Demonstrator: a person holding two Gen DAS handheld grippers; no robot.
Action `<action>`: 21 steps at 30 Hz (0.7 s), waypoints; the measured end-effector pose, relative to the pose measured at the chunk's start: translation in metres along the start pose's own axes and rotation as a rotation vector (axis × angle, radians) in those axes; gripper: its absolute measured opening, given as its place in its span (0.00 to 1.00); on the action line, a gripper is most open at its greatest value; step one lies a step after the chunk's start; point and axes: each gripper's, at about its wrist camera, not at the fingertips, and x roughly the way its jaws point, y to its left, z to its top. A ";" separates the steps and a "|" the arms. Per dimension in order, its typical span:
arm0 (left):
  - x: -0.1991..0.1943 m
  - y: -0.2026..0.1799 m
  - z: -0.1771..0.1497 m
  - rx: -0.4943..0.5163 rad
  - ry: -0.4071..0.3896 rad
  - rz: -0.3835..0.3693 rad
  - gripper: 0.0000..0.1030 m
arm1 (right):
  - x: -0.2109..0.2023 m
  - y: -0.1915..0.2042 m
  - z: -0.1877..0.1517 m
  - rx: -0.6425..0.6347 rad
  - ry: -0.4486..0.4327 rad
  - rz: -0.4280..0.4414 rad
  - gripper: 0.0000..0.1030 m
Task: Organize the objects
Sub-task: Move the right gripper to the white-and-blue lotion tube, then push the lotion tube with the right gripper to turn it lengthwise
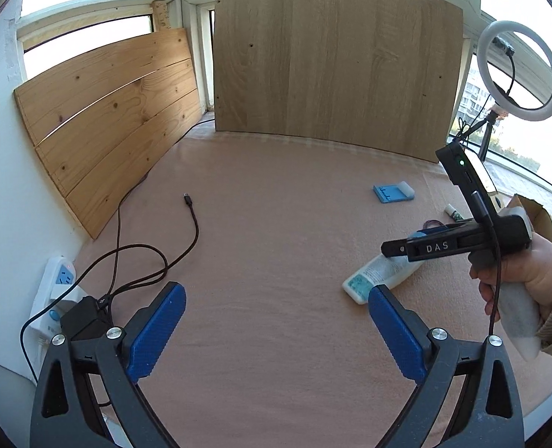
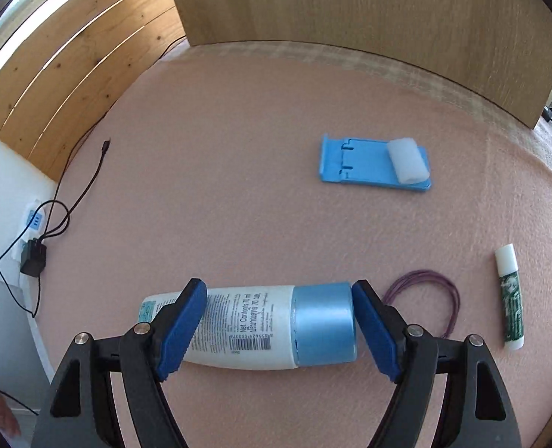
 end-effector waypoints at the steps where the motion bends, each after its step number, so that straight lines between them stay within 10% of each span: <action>1: 0.000 0.001 -0.001 -0.003 0.001 0.001 0.97 | 0.000 0.006 -0.007 -0.016 0.010 0.008 0.74; 11: 0.003 0.005 0.001 -0.049 0.028 -0.083 0.97 | -0.016 0.032 -0.074 -0.021 0.052 0.042 0.76; 21: 0.033 -0.005 -0.016 -0.121 0.277 -0.285 0.98 | -0.055 0.073 -0.101 -0.755 -0.107 -0.011 0.76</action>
